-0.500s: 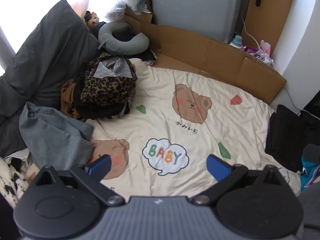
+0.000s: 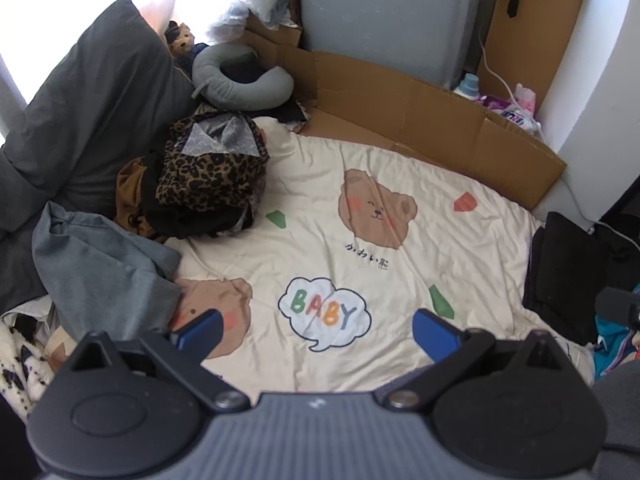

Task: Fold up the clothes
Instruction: 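Move both grippers toward the clothes pile on the bed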

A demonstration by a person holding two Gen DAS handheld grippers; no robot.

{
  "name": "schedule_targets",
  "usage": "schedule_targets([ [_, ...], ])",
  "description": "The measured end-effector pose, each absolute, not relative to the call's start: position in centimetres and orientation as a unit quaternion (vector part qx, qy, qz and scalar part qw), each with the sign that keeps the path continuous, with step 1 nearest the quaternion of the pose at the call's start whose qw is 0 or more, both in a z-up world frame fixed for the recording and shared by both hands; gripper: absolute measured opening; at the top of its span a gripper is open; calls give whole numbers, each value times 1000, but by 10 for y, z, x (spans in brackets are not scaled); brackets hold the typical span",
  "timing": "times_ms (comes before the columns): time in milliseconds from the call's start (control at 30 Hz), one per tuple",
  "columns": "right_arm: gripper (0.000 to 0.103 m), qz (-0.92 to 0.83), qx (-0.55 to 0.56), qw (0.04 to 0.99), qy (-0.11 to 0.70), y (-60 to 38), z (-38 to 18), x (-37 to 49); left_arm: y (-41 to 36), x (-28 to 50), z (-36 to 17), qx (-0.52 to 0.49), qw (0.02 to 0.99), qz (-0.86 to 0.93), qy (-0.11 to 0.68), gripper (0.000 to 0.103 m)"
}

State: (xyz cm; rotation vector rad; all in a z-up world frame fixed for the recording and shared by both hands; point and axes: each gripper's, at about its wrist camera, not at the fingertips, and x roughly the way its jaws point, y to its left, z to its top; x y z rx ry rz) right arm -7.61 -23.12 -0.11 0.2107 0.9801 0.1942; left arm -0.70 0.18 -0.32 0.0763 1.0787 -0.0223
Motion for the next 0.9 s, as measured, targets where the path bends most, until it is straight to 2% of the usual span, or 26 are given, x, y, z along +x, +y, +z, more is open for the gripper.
schedule_targets([
  [167, 103, 92, 99, 874, 467, -229, 3, -79, 4, -9, -5, 26, 851, -19, 524, 97],
  [900, 103, 91, 98, 877, 461, -231, 5, -82, 2, -12, 0, 39, 861, -15, 506, 99],
])
